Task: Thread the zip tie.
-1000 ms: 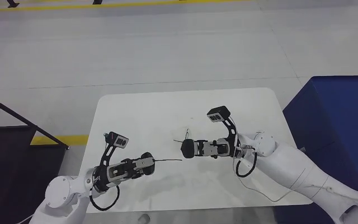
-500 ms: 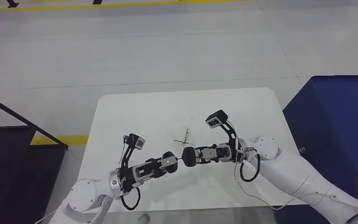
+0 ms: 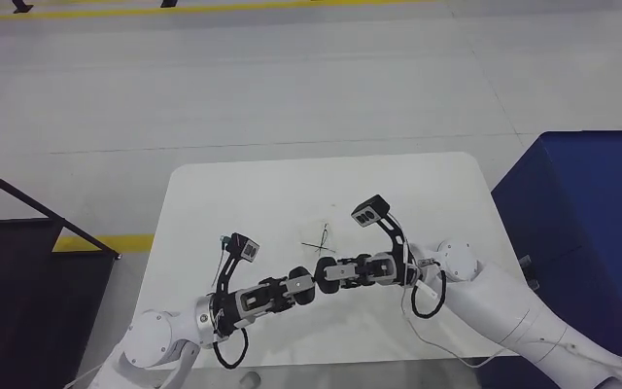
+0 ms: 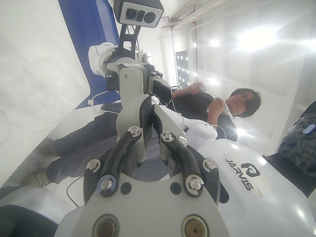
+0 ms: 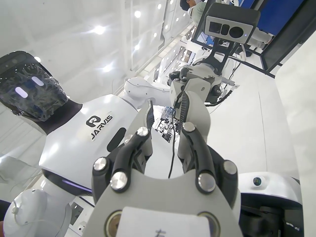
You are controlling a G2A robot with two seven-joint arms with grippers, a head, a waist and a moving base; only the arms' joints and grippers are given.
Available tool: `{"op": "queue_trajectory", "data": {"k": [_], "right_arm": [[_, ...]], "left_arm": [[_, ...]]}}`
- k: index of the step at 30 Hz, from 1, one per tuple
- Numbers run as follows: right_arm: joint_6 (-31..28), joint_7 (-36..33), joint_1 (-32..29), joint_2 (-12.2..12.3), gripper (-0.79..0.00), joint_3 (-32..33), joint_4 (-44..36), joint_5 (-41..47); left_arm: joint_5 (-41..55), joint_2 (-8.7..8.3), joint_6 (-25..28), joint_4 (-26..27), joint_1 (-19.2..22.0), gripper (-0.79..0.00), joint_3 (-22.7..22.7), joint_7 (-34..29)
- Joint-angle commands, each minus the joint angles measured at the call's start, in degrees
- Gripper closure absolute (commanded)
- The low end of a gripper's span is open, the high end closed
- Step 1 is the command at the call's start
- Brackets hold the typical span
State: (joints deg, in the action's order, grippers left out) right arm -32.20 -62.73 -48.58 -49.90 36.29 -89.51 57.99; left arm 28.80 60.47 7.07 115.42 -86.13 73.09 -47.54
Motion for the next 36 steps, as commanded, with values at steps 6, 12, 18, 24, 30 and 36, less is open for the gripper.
{"op": "queue_trajectory", "data": {"k": [6,12,18,24,30,36], "right_arm": [[0.9,0.0,-1.0,-1.0,-0.058,1.2,-0.1,-1.9],[1.6,0.2,-2.1,-1.7,0.000,2.3,0.1,-3.5],[2.3,0.4,-3.1,-2.4,-0.031,3.1,-0.2,-5.3],[2.6,0.1,-4.2,-3.0,-0.086,4.3,-0.2,-6.5],[2.8,-0.7,-5.1,-3.4,0.000,5.7,0.4,-6.9],[3.7,-2.1,-5.8,-3.8,0.000,7.2,0.7,-6.5]], "left_arm": [[0.8,-0.15,-0.1,0.4,-0.7,0.000,1.1,-0.6],[0.6,-0.27,0.2,1.0,-1.9,0.000,1.6,-1.1],[0.4,-0.32,0.7,1.4,-2.8,0.000,1.7,-1.2],[0.0,-0.30,0.8,1.6,-2.9,0.000,1.3,-1.0],[-0.3,-0.22,0.5,1.2,-2.4,0.000,0.6,-0.5],[-0.8,-0.03,0.3,0.8,-1.7,0.000,-0.2,1.1]]}}
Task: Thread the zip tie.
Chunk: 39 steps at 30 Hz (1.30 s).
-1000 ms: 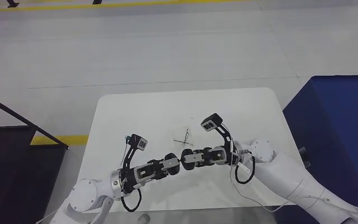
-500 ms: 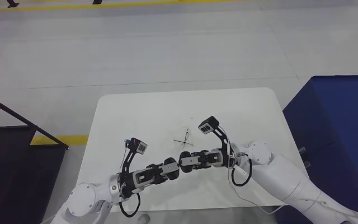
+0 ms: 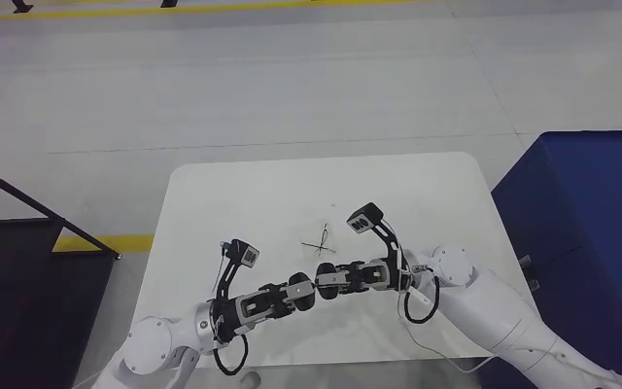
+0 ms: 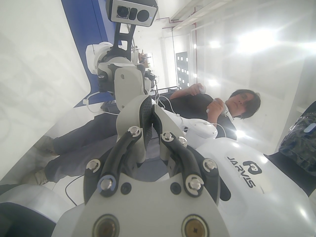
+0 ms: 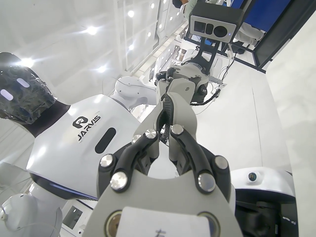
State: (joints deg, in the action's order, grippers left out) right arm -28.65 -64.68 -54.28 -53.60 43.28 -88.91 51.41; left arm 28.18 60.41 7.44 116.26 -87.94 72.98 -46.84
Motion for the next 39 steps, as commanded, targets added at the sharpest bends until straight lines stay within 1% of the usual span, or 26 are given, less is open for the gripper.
{"op": "queue_trajectory", "data": {"k": [1,3,5,7,9,10,11,12,13,16,20,22,24,26,29,34,39], "right_arm": [[0.2,-0.4,-0.2,-0.1,0.000,0.5,0.1,0.1],[0.4,-0.7,-0.4,-0.3,0.000,0.9,0.2,0.1],[0.6,-0.9,-0.5,-0.4,-0.065,1.5,0.4,0.3],[0.6,-0.9,-0.6,-0.6,-0.074,2.2,0.8,0.9],[0.9,-1.0,-0.7,-0.7,-0.117,2.9,1.2,1.7],[0.9,-1.0,-0.8,-0.8,-0.166,3.3,1.3,2.2],[1.1,-1.2,-0.9,-0.9,-0.169,3.6,1.5,2.4],[1.2,-1.5,-0.9,-0.9,-0.145,3.8,1.6,2.3],[1.5,-1.8,-1.0,-1.0,-0.139,4.0,1.5,2.3],[2.0,-3.0,-1.3,-1.2,-0.145,4.1,0.9,1.8],[2.4,-3.7,-1.8,-1.6,-0.080,4.3,0.7,0.5],[2.5,-3.7,-1.9,-1.7,-0.086,4.6,0.7,0.4],[2.6,-3.8,-2.0,-1.9,-0.049,4.9,0.7,0.2],[2.8,-4.0,-2.1,-2.0,-0.058,5.2,0.8,0.1],[2.9,-4.1,-2.3,-2.3,-0.040,5.7,0.8,-0.2],[3.3,-4.2,-2.5,-2.6,-0.068,6.2,0.7,-1.0],[3.8,-4.3,-2.6,-3.1,-0.074,6.6,0.7,-1.9]], "left_arm": [[-0.3,0.06,-0.1,0.0,0.3,0.000,-0.3,0.6],[-0.2,0.11,-0.2,0.0,0.5,0.000,-0.5,0.7],[-0.1,0.13,-0.3,-0.1,0.7,0.000,-0.5,0.9],[0.1,0.13,-0.2,0.0,0.7,0.000,-0.5,0.7],[0.4,0.12,-0.3,0.0,0.5,0.000,-0.4,0.5],[0.6,0.11,-0.4,0.0,0.5,0.000,-0.4,0.3],[0.7,0.09,-0.4,0.0,0.4,0.000,-0.3,0.2],[0.7,0.08,-0.5,-0.1,0.3,0.000,-0.2,0.1],[0.7,0.08,-0.5,-0.3,0.3,0.000,-0.2,0.1],[0.2,0.12,-0.8,-1.0,0.6,0.000,-0.3,0.9],[0.1,0.20,-1.0,-1.3,1.2,0.000,-0.5,1.3],[0.1,0.23,-1.1,-1.1,1.4,0.000,-0.6,1.4],[0.1,0.23,-1.3,-0.9,1.5,0.000,-0.6,1.3],[0.3,0.23,-1.4,-0.7,1.5,0.000,-0.6,1.1],[0.3,0.21,-1.7,-0.6,1.5,0.000,-0.5,0.8],[0.3,0.24,-1.8,-0.5,1.7,0.000,-0.8,0.8],[0.2,0.31,-2.3,-0.6,2.3,0.000,-1.2,0.8]]}}
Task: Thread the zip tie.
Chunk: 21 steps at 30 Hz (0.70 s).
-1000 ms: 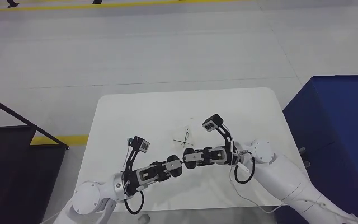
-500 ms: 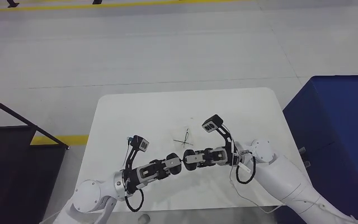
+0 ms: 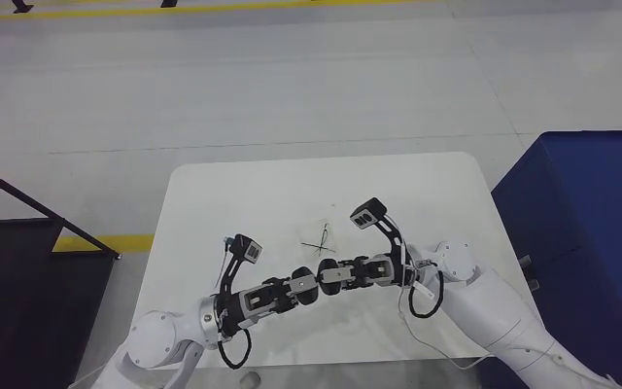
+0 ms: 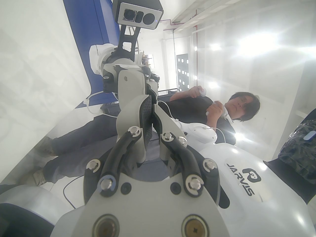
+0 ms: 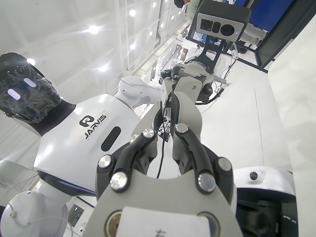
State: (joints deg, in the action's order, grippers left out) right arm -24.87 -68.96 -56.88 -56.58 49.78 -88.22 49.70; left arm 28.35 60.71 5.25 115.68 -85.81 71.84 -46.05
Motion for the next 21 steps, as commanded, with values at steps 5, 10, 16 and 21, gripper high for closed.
{"op": "queue_trajectory", "data": {"k": [5,10,16,21], "right_arm": [[0.4,-0.2,-0.3,-0.4,0.000,0.6,0.0,-0.6],[0.6,-0.5,-0.6,-0.8,0.000,1.1,0.0,-0.9],[1.1,-0.8,-0.8,-1.2,0.000,1.6,0.2,-1.0],[1.6,-1.2,-0.9,-1.5,0.000,2.1,0.3,-1.3]], "left_arm": [[0.1,0.05,-0.5,-0.2,0.5,0.000,-0.3,-0.1],[0.2,0.08,-0.6,-0.3,0.7,0.000,-0.4,-0.2],[0.5,0.09,-0.5,-0.4,0.7,-0.314,-0.3,-0.5],[0.5,0.04,-0.4,-0.3,0.3,-0.785,0.0,-0.6]]}}
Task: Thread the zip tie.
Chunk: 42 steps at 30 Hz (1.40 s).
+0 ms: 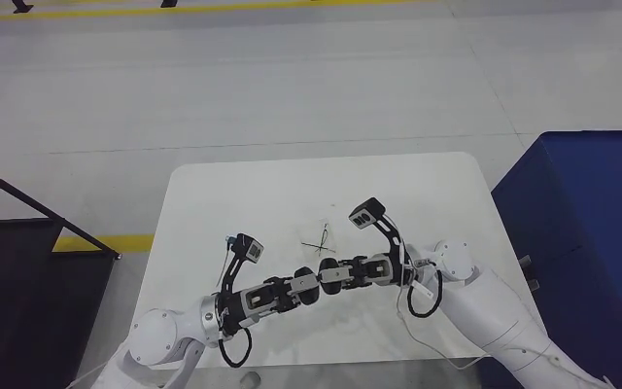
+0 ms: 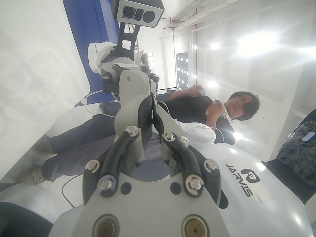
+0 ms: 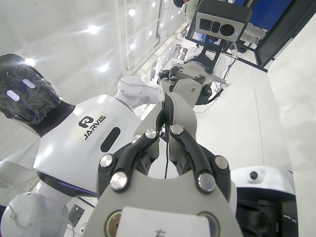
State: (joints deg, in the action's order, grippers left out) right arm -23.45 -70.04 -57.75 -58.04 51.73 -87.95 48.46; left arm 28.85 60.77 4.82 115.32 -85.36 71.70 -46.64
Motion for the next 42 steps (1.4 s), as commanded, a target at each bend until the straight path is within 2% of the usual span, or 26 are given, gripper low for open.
{"op": "queue_trajectory", "data": {"k": [1,11,17,19,21,27,30,38,42], "right_arm": [[0.3,-0.1,0.0,-0.1,0.000,0.3,0.0,-0.1],[0.7,-0.7,-0.8,-0.5,0.000,1.9,-0.3,0.2],[-1.4,-4.6,-1.6,-0.4,0.000,4.8,-2.6,2.8],[-4.1,-6.3,-2.4,-0.3,0.000,6.8,-3.9,5.3],[-4.6,-6.0,-2.6,-0.3,0.000,7.2,-3.9,6.0],[-4.6,-6.0,-2.6,-0.3,0.000,7.2,-3.9,6.0],[-5.9,-4.9,-2.8,-0.6,0.000,7.0,-7.0,5.0],[-9.6,-1.2,1.3,-1.0,0.000,11.9,-23.4,-0.8],[-9.8,0.4,4.3,-1.4,0.000,12.7,-25.7,2.3]], "left_arm": [[0.0,-0.03,0.1,0.2,-0.2,-0.785,0.3,0.1],[-0.3,-0.23,1.0,0.2,-1.7,-0.785,1.9,0.4],[3.5,-0.40,2.8,-3.8,-2.6,-0.785,6.1,1.7],[6.8,-0.45,3.1,-6.2,-2.5,-0.785,7.5,0.6],[13.8,-0.35,2.0,-7.3,-3.0,-0.785,6.9,-4.3],[13.8,-0.35,2.0,-7.3,-3.0,-0.785,6.9,-4.3],[13.8,-0.35,2.0,-7.3,-3.0,-0.785,6.9,-4.3],[13.8,-0.35,2.0,-7.3,-3.0,-0.785,6.9,-4.3],[13.8,-0.35,2.0,-7.3,-3.0,-0.785,6.9,-4.3]]}}
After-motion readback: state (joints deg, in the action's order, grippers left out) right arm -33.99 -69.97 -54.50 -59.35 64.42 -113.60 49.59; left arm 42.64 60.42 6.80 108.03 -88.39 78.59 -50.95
